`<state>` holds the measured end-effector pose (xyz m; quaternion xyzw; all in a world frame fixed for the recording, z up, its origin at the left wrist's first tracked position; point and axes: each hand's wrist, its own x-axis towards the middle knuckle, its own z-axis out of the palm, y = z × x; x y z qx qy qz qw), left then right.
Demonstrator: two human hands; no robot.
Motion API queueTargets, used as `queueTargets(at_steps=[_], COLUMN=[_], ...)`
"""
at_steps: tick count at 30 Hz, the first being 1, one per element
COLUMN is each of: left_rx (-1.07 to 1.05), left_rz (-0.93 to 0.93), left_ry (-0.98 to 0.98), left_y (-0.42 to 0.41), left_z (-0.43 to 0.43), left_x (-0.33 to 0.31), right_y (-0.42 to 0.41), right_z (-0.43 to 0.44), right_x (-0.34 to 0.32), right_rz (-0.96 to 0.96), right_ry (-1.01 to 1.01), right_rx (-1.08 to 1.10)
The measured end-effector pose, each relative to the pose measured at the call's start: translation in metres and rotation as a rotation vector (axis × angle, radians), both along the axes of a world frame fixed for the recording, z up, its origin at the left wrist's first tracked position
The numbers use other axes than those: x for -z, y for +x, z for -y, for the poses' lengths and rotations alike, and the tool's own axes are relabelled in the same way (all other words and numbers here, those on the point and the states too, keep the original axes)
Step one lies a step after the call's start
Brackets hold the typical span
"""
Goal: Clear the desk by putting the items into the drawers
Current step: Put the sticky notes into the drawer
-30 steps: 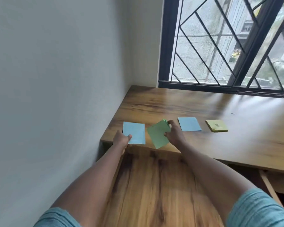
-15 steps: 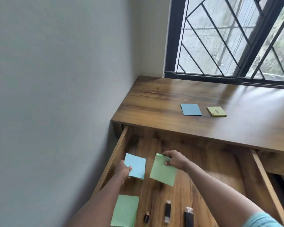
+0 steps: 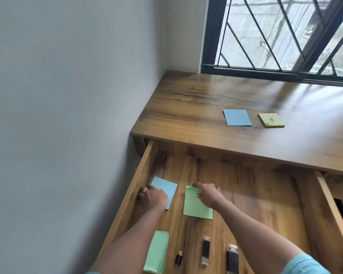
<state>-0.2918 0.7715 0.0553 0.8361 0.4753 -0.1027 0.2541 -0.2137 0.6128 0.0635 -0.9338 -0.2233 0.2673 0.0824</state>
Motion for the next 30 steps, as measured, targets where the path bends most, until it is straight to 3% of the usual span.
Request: queueTargets(at_steps=[7,10,15,26,30], left_rx=[0.21,0.191,0.174,0.166,0.173], left_rz=[-0.079,-0.081,-0.081,-0.099,-0.099], left_ry=[-0.017,0.03,0.032,0.018,0.039], left_y=[-0.005,-0.008,-0.008,-0.01,-0.012], left_z=[0.013,0.018,0.022,0.028,0.029], left_x=[0.022,0.027,0.037,0.04,0.03], right_y=[-0.011,-0.02,-0.03,-0.026,-0.03], right_z=[0.003,0.008,0.02,0.026,0.03], right_x=[0.013,0.016,0.029,0.029,0.022], right_rz=[0.108,0.091,0.076,0.032,0.133], right_ry=[0.019,0.076,-0.011,-0.04,0.024], right_rx=[0.0,-0.044,-0.293,-0.257,-0.274])
